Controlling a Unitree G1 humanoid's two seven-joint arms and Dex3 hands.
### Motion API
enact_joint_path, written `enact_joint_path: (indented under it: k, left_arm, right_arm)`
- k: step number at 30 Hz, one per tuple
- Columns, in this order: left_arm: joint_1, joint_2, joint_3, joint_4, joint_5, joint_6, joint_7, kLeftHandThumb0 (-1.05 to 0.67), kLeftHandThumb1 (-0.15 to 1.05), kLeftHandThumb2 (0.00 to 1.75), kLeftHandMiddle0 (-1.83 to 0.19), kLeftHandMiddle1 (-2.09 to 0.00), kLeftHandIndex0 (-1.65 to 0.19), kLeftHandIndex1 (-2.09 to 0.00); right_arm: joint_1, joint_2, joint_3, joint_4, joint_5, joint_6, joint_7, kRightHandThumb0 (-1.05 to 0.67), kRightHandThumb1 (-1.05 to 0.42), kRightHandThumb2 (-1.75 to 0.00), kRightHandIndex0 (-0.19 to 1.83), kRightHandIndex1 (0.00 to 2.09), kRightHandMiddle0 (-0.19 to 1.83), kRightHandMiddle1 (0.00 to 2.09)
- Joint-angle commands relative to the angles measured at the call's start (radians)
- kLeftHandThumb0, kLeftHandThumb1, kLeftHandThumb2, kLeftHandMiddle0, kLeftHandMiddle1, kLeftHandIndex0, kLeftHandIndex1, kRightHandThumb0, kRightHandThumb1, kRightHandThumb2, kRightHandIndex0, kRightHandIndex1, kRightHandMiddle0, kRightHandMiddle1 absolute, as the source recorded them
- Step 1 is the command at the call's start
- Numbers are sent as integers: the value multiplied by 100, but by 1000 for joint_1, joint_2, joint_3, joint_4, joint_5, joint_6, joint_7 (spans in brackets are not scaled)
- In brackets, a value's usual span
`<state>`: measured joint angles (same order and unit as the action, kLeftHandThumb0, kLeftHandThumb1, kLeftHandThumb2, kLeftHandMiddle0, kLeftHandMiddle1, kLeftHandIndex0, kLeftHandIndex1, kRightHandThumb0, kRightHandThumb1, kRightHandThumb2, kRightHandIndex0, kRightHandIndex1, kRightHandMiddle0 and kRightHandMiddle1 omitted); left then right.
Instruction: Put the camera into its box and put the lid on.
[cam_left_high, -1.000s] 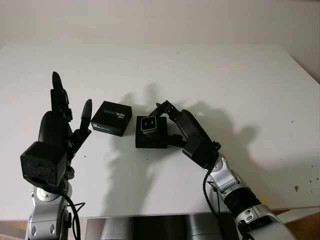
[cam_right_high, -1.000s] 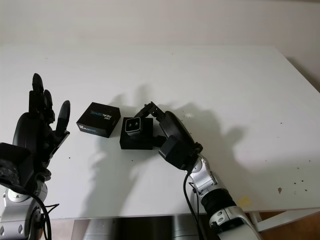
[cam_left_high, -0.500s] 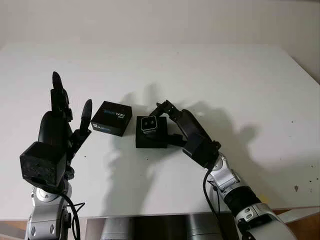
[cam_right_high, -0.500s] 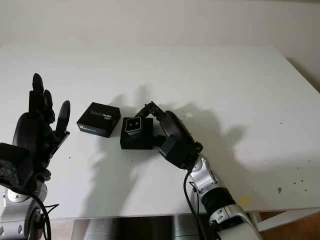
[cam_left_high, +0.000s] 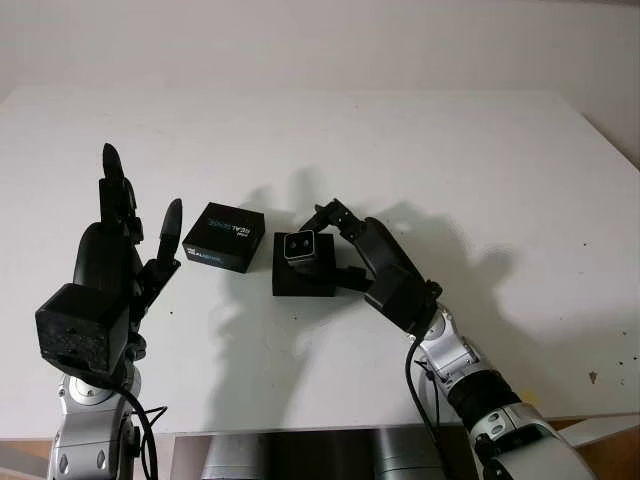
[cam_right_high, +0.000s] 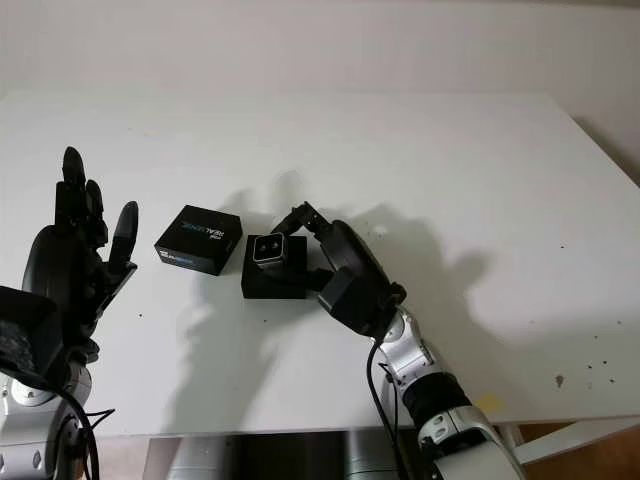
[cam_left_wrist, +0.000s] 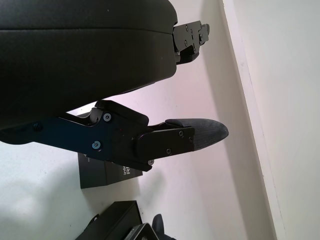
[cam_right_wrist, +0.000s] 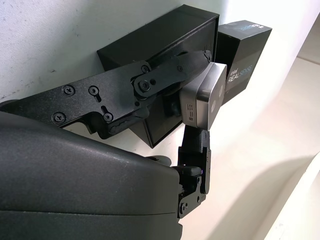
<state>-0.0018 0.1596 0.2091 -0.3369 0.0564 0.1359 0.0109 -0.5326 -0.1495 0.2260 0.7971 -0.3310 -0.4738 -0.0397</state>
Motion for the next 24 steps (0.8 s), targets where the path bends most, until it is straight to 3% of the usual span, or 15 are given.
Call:
enact_joint_path:
  k: [1,24]
  left_arm:
    - [3,5,-3,-21,2,1,0,-56,105,50,17,-5,19,-2]
    - [5,5,1,-21,1,0,1,-57,105,50,18,-5,19,-1]
  right_arm:
    - [11,-16,-6,32,-6,20,-7,-39,-96,-6,31,5,29,161]
    - [-18,-72,-6,60,0,5,71,-41,-96,-5,31,6,31,160]
